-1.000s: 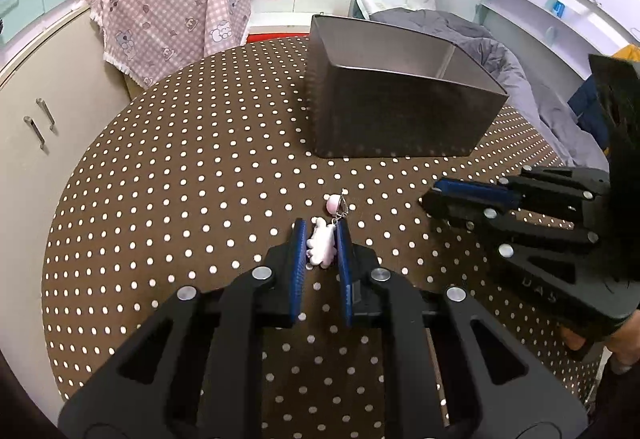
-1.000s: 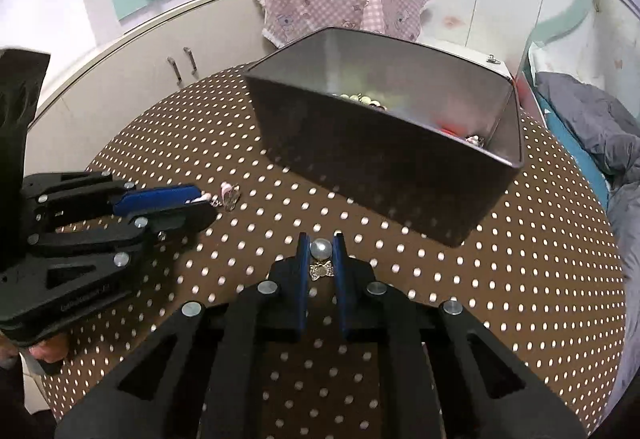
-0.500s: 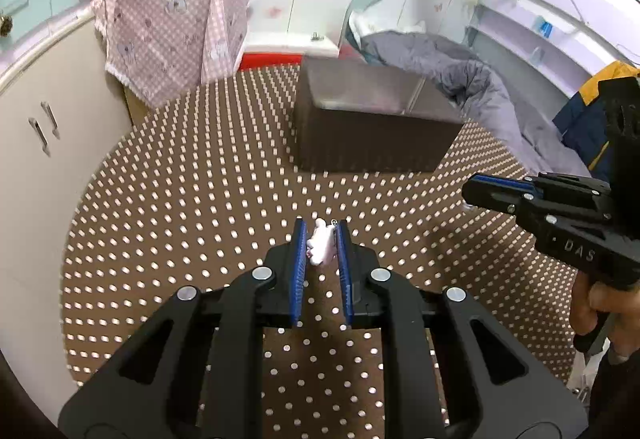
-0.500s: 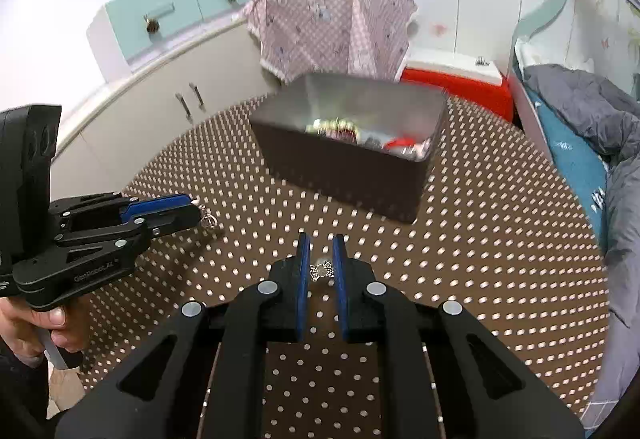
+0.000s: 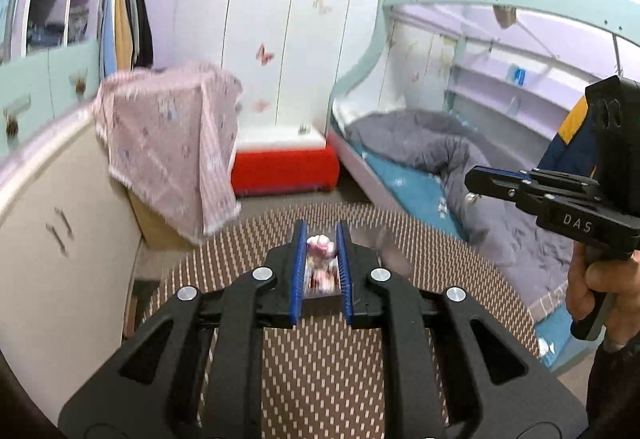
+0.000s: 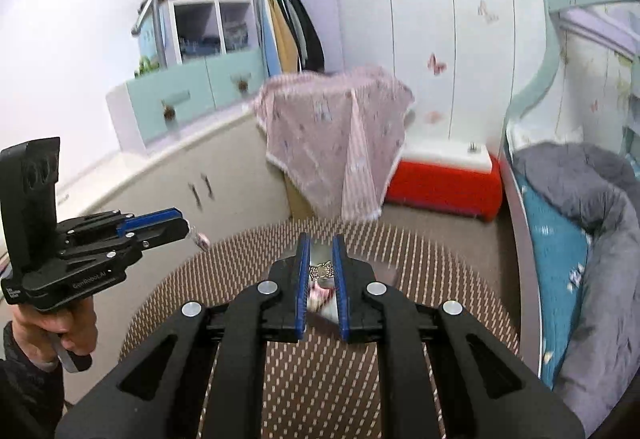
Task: Organize jewelry
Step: 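Carry both charms over the box and open both tools to drop them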
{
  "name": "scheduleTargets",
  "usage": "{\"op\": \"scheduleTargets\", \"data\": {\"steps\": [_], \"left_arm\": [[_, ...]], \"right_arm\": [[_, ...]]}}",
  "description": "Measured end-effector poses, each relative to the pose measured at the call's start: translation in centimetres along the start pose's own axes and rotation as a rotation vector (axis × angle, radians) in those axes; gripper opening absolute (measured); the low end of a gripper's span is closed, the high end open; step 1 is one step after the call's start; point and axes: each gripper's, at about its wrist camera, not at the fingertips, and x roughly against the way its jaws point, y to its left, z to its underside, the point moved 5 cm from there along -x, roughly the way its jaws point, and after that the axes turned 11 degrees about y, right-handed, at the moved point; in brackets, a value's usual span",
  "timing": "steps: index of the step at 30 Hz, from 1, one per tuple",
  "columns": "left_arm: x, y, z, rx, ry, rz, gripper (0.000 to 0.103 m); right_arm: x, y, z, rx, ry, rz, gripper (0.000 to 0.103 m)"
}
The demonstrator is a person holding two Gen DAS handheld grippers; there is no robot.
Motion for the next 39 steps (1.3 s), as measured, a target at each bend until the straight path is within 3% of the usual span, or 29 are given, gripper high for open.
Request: {"op": "scheduleTargets", "data": {"steps": [4,11,28,29,30,31,32,33,34,36,39], "left_arm": [[-0.1,-1.0,-3.1,-0.011,-0.033,0.022,0.015],[-2.5,-1.9,-5.6,-0.001,-0.011,0.076,0.015],[-10.2,-0.8,-4.5,0.059,0.159,0.103,0.016],[-10.3,-0.6,-4.4,0.062,0.169,0.088,0.019],[-10.5,-0.5,-4.5,0.063,0.171,0.081,0.026],[-10.3,-0.2,-4.5,0.067,0.167,0.068,0.060],[-9.8,0.3,-4.5,0.089,0.141,0.043,0.086],[-9.3,0.7,-4.6,0.106,0.112,0.033,0.091],[-8.7,1.0,-4.7,0.121,0.090,0.035,0.093],[-8.2,1.5,-4.8,0.131,0.092,0.010,0.093],[-7.4,1.9,-4.8,0.127,0.078,-0.028,0.093]], "right_arm": [[-0.4,-0.9,-2.3,-0.016,-0.016,-0.018,0.010],[-2.9,-2.0,-3.6,-0.047,0.019,-0.041,0.010],[-9.4,-3.9,-2.6,-0.137,0.159,-0.065,0.012],[-9.6,-4.0,-2.5,-0.145,0.164,-0.063,0.015],[-9.7,-4.2,-2.4,-0.155,0.170,-0.060,0.025],[-9.7,-4.5,-2.2,-0.171,0.170,-0.039,0.041],[-9.7,-4.8,-2.2,-0.186,0.168,-0.023,0.046],[-9.4,-5.2,-2.1,-0.210,0.157,-0.025,0.069],[-9.1,-5.6,-2.0,-0.229,0.142,-0.025,0.084],[-8.6,-6.0,-1.9,-0.244,0.126,-0.004,0.095],[-7.9,-6.0,-1.8,-0.248,0.118,0.013,0.095]]}}
